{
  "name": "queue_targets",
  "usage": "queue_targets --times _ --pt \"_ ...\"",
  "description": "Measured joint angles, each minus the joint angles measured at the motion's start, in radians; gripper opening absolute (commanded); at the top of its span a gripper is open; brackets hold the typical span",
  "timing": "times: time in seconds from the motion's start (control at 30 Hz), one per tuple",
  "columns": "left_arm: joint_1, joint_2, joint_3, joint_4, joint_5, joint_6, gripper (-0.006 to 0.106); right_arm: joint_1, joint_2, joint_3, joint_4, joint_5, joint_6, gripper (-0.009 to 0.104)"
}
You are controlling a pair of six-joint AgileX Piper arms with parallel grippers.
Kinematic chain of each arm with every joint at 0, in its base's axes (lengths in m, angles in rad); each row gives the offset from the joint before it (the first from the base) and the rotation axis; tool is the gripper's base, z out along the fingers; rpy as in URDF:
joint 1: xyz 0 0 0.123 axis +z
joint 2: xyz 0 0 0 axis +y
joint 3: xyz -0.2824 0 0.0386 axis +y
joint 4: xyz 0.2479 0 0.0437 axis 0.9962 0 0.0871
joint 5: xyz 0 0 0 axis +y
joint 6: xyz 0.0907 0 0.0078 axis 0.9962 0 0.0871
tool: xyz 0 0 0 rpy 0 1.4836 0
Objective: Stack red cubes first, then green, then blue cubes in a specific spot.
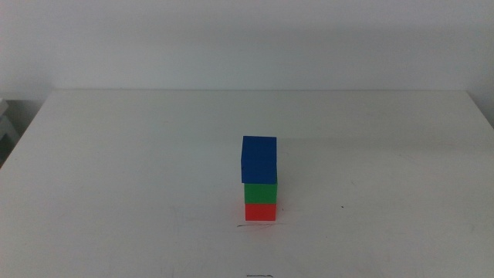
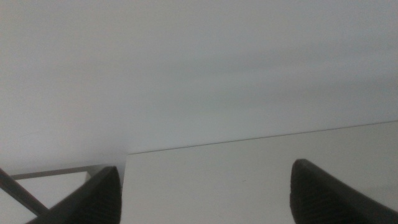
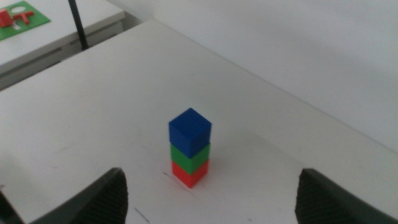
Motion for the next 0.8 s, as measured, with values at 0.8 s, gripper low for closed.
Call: queue_targets --times 0.8 --pt "0.0 -0.587 0.89 0.062 -0.42 0.0 0.092 -0.336 -0.252 0.396 -0.246 -0.398 0.0 0.076"
